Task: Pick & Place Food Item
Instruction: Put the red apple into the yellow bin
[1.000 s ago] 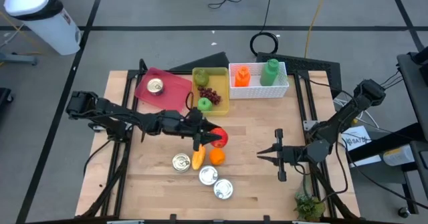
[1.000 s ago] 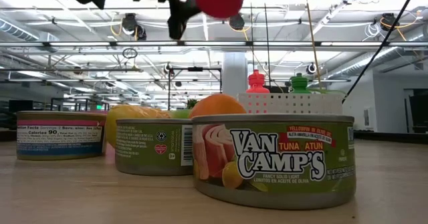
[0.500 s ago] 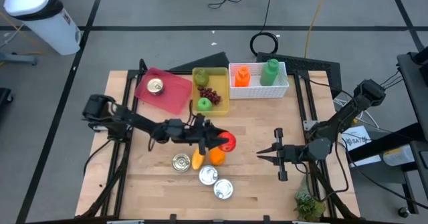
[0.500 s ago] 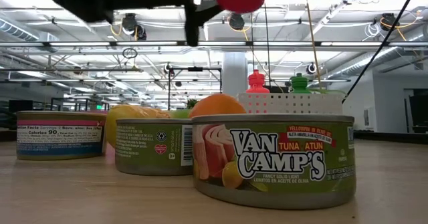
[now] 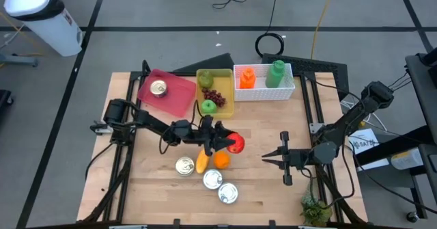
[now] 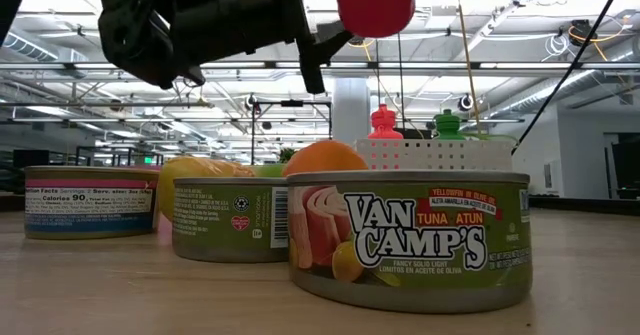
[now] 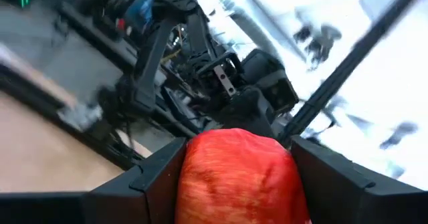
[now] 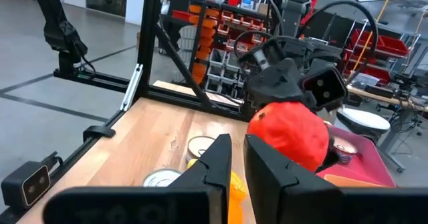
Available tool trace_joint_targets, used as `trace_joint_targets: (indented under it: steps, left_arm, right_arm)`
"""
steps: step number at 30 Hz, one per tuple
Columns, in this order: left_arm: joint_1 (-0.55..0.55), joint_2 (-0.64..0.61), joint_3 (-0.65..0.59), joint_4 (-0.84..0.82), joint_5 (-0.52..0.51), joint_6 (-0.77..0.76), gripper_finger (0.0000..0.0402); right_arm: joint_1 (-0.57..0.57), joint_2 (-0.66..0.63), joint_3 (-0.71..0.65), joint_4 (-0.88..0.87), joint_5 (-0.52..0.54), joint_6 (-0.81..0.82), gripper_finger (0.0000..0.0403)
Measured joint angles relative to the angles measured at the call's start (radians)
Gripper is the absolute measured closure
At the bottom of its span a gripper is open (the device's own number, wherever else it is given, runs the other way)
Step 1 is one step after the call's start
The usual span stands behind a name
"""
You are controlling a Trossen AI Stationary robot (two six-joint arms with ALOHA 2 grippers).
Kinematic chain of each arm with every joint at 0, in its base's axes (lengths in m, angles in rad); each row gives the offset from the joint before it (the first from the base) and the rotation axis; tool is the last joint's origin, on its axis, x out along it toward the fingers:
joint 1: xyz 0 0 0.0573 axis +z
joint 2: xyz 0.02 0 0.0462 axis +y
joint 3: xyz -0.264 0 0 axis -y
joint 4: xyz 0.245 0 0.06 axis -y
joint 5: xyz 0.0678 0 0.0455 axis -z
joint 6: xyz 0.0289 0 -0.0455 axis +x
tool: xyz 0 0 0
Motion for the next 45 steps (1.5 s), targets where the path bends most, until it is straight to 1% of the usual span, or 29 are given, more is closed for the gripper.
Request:
trace_joint_targets:
  steps: [2, 3, 5, 6, 7, 9, 10, 11, 14, 16, 18, 20, 22, 24, 26, 27, 29, 31, 33, 37, 39, 42, 45]
  left_arm:
    - [-0.007, -0.004, 0.0, -0.006, 0.019, 0.162, 0.0151]
    - [-0.014, -0.005, 0.0, -0.007, 0.034, 0.28, 0.0151]
    - [-0.041, -0.005, 0.0, -0.011, 0.058, 0.567, 0.0151]
    - [-0.061, -0.005, 0.0, -0.025, 0.052, 0.72, 0.0151]
    - [-0.082, -0.005, 0.0, -0.045, 0.021, 0.883, 0.0151]
    - [-0.126, -0.005, 0.0, -0.095, -0.094, 1.189, 0.0151]
    - [-0.145, -0.005, 0.0, -0.12, -0.162, 1.314, 0.0151]
    - [-0.16, -0.006, 0.004, -0.145, -0.227, 1.405, 0.0151]
    - [-0.199, -0.019, 0.041, -0.239, -0.425, 1.524, 0.0151]
    - [-0.229, -0.021, 0.077, -0.323, -0.538, 1.663, 0.0151]
    - [-0.256, -0.02, 0.12, -0.445, -0.622, 1.82, 0.0151]
    - [-0.277, -0.018, 0.175, -0.564, -0.705, 1.926, 0.0151]
    - [-0.295, -0.019, 0.225, -0.646, -0.777, 2.024, 0.0151]
    - [-0.308, -0.019, 0.258, -0.695, -0.811, 2.099, 0.0151]
    - [-0.321, -0.019, 0.276, -0.703, -0.818, 2.142, 0.0151]
    - [-0.326, -0.019, 0.282, -0.697, -0.817, 2.15, 0.0151]
    - [-0.336, -0.019, 0.29, -0.67, -0.817, 2.168, 0.0151]
    - [-0.342, -0.019, 0.291, -0.659, -0.816, 2.182, 0.0151]
    - [-0.342, -0.019, 0.291, -0.66, -0.812, 2.18, 0.0151]
    - [-0.341, -0.019, 0.291, -0.658, -0.809, 2.164, 0.0151]
    - [-0.338, -0.019, 0.291, -0.658, -0.809, 2.148, 0.0151]
    - [-0.332, -0.019, 0.291, -0.658, -0.81, 2.131, 0.0151]
    - [-0.327, -0.019, 0.29, -0.661, -0.809, 2.129, 0.0151]
  right_arm:
    - [0.0, 0.0, 0.0, -0.004, 0.0, 0.0, 0.0371]
    - [0.0, 0.0, 0.0, -0.008, 0.0, 0.0, 0.0371]
    - [0.0, 0.0, 0.0, -0.019, 0.0, 0.0, 0.0371]
    - [0.0, 0.0, 0.0, -0.022, 0.0, 0.0, 0.0371]
    - [0.0, 0.0, 0.0, -0.022, 0.0, 0.0, 0.0371]
    - [0.0, 0.0, 0.0, -0.022, 0.0, 0.002, 0.0371]
    - [0.0, 0.0, 0.0, -0.022, 0.0, 0.002, 0.0371]
    - [0.0, 0.0, 0.0, -0.022, 0.0, 0.001, 0.0371]
    - [-0.001, 0.0, 0.0, -0.029, 0.001, -0.048, 0.0371]
    - [-0.006, 0.0, 0.0, -0.063, 0.001, -0.121, 0.0371]
    - [-0.013, 0.0, 0.0, -0.103, 0.005, -0.128, 0.0371]
    - [-0.034, 0.0, -0.001, -0.132, 0.006, -0.068, 0.0371]
    - [-0.077, 0.0, -0.015, -0.123, 0.009, 0.061, 0.0371]
    - [-0.138, 0.0, -0.034, -0.112, 0.026, 0.189, 0.0367]
    - [-0.202, 0.0, -0.061, -0.109, -0.011, 0.26, 0.0353]
    - [-0.234, 0.006, -0.075, -0.103, -0.06, 0.296, 0.0341]
    - [-0.299, 0.029, -0.1, -0.051, -0.204, 0.361, 0.0306]
    - [-0.35, 0.065, -0.123, 0.045, -0.334, 0.406, 0.0261]
    - [-0.381, 0.117, -0.135, 0.161, -0.411, 0.406, 0.021]
    - [-0.39, 0.229, -0.137, 0.397, -0.42, 0.294, 0.0108]
    - [-0.39, 0.289, -0.137, 0.52, -0.423, 0.258, 0.007]
    - [-0.39, 0.376, -0.13, 0.654, -0.448, 0.238, 0.0032]
    - [-0.395, 0.443, -0.094, 0.676, -0.434, 0.237, 0.0015]
